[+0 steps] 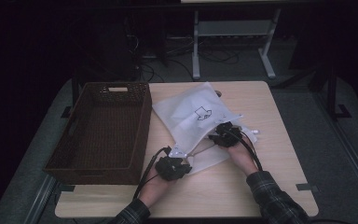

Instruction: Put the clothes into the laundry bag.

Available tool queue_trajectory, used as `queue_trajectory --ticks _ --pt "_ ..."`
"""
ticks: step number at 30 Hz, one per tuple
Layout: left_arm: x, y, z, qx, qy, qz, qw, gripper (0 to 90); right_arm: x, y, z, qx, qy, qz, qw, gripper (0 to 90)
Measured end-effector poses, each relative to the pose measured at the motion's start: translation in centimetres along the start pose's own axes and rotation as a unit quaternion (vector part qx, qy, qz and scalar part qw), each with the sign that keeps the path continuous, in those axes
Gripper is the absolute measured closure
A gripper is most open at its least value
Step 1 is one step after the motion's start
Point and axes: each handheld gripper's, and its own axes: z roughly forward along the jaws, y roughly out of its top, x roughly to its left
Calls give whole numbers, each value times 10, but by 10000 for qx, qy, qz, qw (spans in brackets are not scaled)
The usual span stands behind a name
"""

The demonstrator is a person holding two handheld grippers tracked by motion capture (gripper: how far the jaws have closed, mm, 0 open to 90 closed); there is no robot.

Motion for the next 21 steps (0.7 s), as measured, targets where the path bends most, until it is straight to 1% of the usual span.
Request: queue_trajectory --ticks 5,12,18,21 --pt "-1 0 0 -4 -5 1 10000 863 0 5 7 -81 -60 30 9999 786" --pt "-2 1 -1 -9 -42 18 10000 863 0 14 17 -228 -208 83 9995 787" --pt "-2 1 -1 -5 -52 24 10000 865 1 22 30 -335 -320 205 9987 788" --pt "-2 1 -1 -12 -59 17 10000 865 1 23 35 -352 -365 172 9986 788"
